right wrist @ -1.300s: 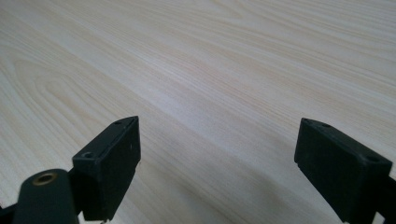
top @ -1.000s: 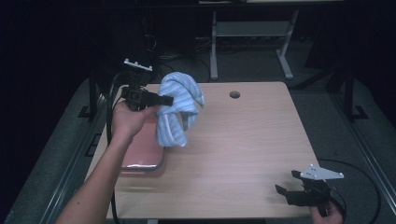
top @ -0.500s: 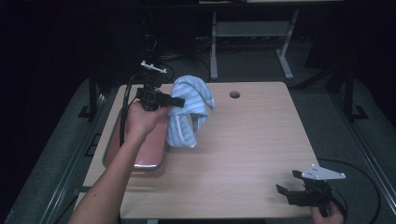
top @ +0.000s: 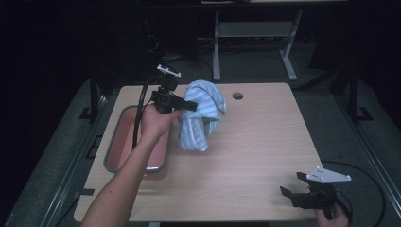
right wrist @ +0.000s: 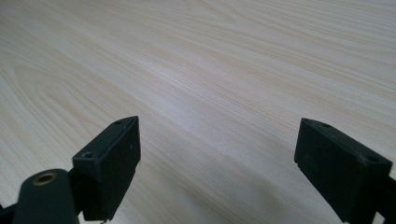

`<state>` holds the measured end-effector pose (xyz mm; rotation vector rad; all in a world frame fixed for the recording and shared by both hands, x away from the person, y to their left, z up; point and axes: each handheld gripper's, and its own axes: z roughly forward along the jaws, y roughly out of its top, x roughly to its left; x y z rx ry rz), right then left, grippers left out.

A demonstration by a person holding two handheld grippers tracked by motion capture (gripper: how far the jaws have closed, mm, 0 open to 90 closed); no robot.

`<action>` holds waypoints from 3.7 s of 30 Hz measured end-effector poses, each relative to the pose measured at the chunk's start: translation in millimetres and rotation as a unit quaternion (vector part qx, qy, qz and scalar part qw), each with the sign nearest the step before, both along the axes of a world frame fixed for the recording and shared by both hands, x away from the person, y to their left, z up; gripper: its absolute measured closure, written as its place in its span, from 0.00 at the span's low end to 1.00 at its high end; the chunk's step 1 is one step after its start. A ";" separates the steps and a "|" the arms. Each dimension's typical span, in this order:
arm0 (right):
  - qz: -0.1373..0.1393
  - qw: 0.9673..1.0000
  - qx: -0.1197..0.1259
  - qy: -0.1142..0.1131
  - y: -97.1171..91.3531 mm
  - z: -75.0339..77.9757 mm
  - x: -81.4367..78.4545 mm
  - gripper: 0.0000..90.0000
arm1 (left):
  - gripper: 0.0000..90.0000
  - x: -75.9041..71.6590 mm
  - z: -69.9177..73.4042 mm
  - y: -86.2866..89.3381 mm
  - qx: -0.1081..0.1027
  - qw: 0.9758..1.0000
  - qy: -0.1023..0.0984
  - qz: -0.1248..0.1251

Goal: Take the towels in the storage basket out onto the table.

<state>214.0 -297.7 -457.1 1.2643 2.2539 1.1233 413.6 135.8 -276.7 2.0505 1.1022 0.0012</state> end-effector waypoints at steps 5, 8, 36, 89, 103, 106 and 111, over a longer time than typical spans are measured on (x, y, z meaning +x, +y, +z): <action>-0.001 1.000 0.002 0.002 -0.9 0.1 0.0 0.16 | 0.79 3.6 -8.4 -6.8 0.004 1.000 0.007 -0.007; 0.000 1.000 0.003 0.001 -0.8 -0.1 0.5 0.16 | 0.79 5.3 -11.9 -11.4 0.004 1.000 0.010 -0.010; -0.002 1.000 0.007 0.005 1.1 -0.2 2.6 0.16 | 0.78 18.5 -46.1 -46.7 0.001 0.999 0.035 -0.033; 0.004 1.000 0.006 0.001 4.1 -0.5 4.6 0.16 | 0.75 19.0 -116.5 -107.8 0.024 0.996 0.069 -0.041; 0.004 1.000 0.008 0.001 4.3 0.0 3.4 0.16 | 0.68 15.7 -123.6 -114.1 0.028 0.996 0.071 -0.052; 0.006 1.000 0.007 0.004 5.4 0.0 3.5 0.16 | 0.62 14.7 -123.7 -114.3 0.025 0.995 0.075 -0.054; 0.007 1.000 0.006 0.003 5.9 0.3 3.0 0.16 | 0.52 10.3 -122.4 -111.5 0.017 0.995 0.079 -0.057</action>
